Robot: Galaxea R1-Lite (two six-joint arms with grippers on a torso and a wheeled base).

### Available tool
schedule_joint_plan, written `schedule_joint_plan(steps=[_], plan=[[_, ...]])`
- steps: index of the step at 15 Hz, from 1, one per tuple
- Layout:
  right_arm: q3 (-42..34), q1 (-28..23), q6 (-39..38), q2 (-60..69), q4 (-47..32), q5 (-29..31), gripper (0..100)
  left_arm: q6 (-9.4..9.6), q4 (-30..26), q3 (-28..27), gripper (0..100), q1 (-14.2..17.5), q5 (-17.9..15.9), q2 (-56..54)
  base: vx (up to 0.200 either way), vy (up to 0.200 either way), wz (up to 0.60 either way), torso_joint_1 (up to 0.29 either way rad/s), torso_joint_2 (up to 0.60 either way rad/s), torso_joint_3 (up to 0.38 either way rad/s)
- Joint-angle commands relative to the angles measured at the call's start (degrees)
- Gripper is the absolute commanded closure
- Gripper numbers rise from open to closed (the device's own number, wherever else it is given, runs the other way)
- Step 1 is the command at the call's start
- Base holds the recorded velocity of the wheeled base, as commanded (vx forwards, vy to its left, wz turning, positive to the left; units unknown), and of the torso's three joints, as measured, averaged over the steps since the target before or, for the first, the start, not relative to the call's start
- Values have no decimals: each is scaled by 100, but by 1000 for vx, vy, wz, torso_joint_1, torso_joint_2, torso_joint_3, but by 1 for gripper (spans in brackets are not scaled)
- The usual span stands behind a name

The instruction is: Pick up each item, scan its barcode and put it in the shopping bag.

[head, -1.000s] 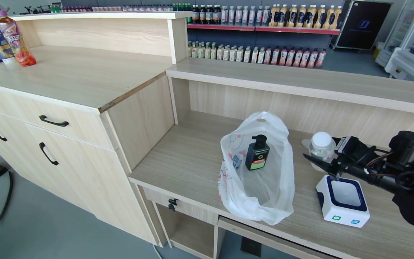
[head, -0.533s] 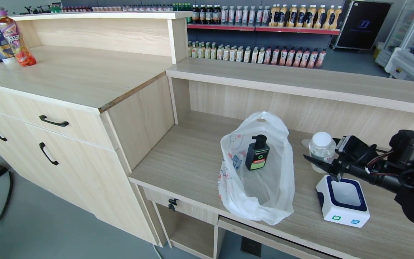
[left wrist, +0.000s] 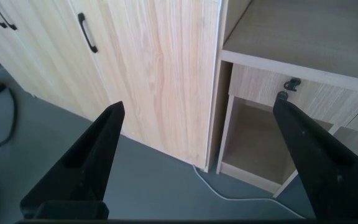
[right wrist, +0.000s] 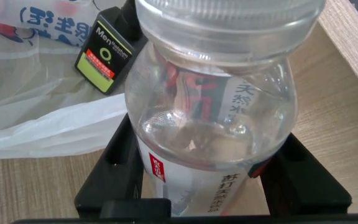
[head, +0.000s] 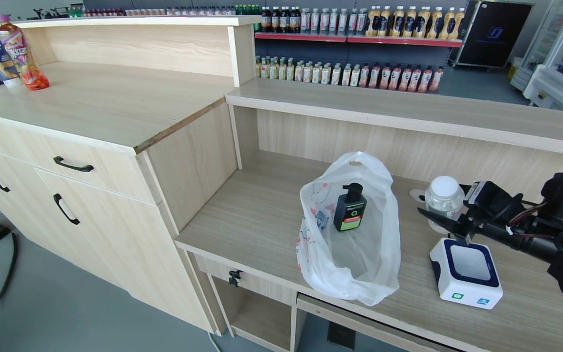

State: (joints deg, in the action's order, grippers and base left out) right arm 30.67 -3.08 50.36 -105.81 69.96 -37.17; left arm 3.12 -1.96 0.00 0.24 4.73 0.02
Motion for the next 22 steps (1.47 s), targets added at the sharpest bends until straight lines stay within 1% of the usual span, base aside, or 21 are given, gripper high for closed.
schedule_joint_plan(steps=[1, 4, 6, 14, 17, 18, 20, 21, 22], plan=[[-26, -61, 79, 149, -88, -1, 100, -4, 3, 0, 0, 2, 2, -2, 0, 0, 0, 0, 0, 0], [-35, -254, 475, 360, -589, -10, 100, -4, -6, 0, 0, 2, 2, -2, 0, 0, 0, 0, 0, 0], [-79, -360, 659, 439, -765, -27, 100, 4, 3, 0, 0, 2, 2, -2, 0, 0, 0, 0, 0, 0], [-96, -342, 624, 562, -774, -18, 100, 4, 3, 0, 0, 2, 2, -2, 0, 0, 0, 0, 0, 0], [62, -157, -176, 922, -747, 8, 100, -4, 3, 0, 0, 2, 2, -2, 0, 0, 0, 0, 0, 0], [229, -113, -791, 1151, -774, 43, 100, -4, 3, 0, 0, 2, 2, -2, 0, 0, 0, 0, 0, 0], [343, -96, -1582, 1441, -809, 351, 100, 4, 3, 0, 0, 2, 2, -2, 0, 0, 0, 0, 0, 0], [510, -34, -2197, 1704, -1081, 746, 100, 4, -6, 0, 0, 2, 2, -2, 0, 0, 0, 0, 0, 0], [739, -34, -2549, 1854, -1441, 1045, 100, -4, -6, 0, 0, 2, 2, -2, 0, 0, 0, 0, 0, 0]])
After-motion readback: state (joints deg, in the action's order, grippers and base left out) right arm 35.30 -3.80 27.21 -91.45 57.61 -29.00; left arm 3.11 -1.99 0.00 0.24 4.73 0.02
